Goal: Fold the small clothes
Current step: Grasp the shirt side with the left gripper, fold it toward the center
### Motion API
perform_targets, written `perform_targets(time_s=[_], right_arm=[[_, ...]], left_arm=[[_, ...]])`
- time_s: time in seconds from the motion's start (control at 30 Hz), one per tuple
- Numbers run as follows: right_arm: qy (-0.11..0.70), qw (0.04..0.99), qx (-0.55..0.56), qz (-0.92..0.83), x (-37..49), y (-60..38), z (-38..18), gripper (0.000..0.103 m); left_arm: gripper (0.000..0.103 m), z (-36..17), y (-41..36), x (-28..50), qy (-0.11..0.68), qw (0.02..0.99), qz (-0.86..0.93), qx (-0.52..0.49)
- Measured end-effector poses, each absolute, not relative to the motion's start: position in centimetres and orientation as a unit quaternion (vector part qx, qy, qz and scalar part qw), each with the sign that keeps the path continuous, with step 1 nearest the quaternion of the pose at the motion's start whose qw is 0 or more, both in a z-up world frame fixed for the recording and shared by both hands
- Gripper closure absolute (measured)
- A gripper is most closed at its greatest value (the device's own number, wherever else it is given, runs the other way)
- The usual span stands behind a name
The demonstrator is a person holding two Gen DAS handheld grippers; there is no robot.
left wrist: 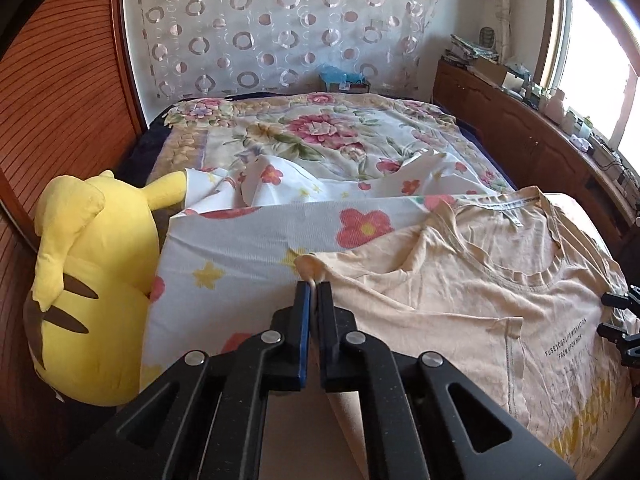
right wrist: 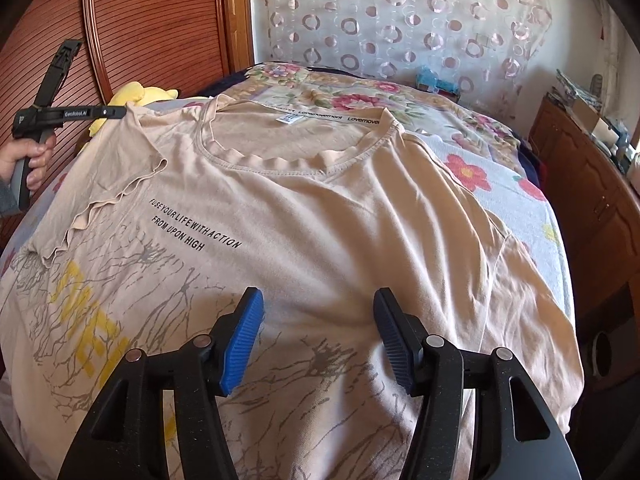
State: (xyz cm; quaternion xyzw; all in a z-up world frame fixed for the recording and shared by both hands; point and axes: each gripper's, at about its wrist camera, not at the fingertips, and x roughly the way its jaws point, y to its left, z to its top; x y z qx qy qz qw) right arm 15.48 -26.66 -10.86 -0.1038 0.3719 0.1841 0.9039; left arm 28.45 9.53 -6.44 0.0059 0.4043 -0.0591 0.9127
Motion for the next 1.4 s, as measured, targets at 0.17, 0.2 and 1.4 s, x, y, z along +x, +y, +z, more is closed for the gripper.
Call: perform_targets(time_s=[0.17, 0.2, 1.4], right_arm=[[0.372, 0.904, -0.104, 0.184, 15.7, -26.4, -10.9, 0.043], [0.372, 0.904, -0.104, 0.184, 15.7, -26.5, -10.9, 0.043], [0.360, 0.916, -0.095, 0.153, 15.0, -27.6, -10.0, 0.042]], left_arm=[[0.099, -7.2, 10.0, 28.6, 0.409, 0.911, -0.058, 0.010], [0.099, -7.3, 10.1, 28.4, 0.410, 0.910, -0.059, 0.006], [0.021, -3.2, 3.3, 10.5, 0.279, 0.949, -0.144, 0.001]])
